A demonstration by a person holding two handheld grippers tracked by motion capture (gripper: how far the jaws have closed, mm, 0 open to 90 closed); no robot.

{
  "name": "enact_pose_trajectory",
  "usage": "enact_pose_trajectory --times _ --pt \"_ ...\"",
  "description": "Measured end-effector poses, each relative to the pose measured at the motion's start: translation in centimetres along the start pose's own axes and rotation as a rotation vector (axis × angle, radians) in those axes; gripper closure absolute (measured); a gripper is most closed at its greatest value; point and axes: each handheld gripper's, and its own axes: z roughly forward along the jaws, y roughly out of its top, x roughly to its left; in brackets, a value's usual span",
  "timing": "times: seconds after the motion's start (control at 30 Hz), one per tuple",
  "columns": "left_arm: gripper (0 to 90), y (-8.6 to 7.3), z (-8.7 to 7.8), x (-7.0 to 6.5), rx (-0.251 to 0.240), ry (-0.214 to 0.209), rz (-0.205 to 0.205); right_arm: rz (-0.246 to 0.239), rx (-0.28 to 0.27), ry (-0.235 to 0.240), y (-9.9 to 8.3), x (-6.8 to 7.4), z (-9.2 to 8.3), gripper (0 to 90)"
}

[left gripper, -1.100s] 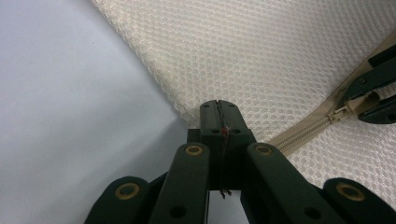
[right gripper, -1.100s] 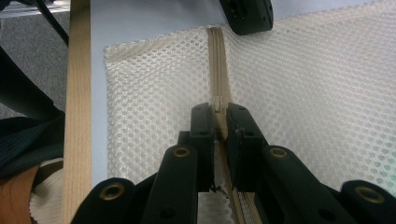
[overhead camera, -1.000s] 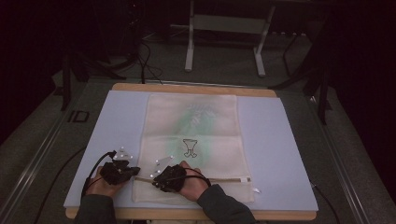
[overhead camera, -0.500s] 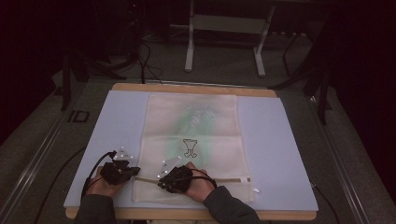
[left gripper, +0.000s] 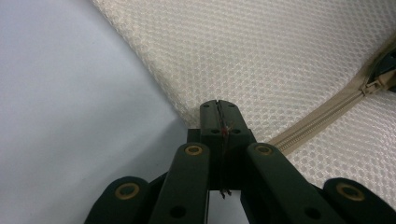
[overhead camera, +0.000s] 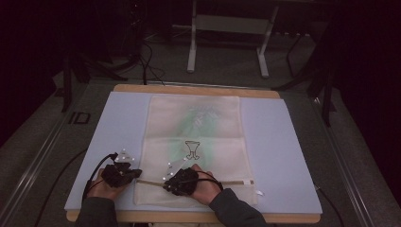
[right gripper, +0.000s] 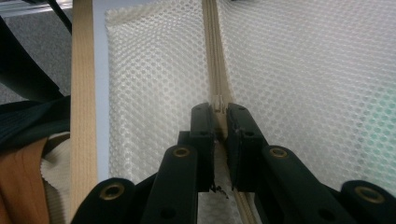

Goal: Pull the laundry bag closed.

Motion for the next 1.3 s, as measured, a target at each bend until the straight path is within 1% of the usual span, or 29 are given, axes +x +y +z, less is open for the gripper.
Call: enact_pose_trajectory --times 0.27,0.3,0.6,0.8,0.97,1.3 --pt "89.9 0.0 0.0 0.1 0.003 -0.004 -0.005 0.001 0.005 -0.003 -0.3 -0.2 -0.4 82.2" --pt "89.9 0.1 0.0 0.0 0.006 -0.002 -0.005 0.010 0.000 0.000 -0.5 -0.4 -0.5 82.2" --pt "89.9 0.1 0.0 0.0 0.006 -0.002 -0.004 0.003 0.011 -0.004 -0.8 -0.4 -0.7 82.2" --pt "89.9 0.1 0.0 0.0 0.006 -0.002 -0.004 0.007 0.021 -0.007 -1.1 -0.5 -1.1 82.2" --pt "89.9 0.1 0.0 0.1 0.006 -0.004 -0.007 0.005 0.018 -0.007 -1.3 -0.6 -1.3 82.2" --pt "89.9 0.1 0.0 0.1 0.005 -0.004 -0.009 0.008 0.028 -0.009 -1.7 -0.8 -1.7 82.2"
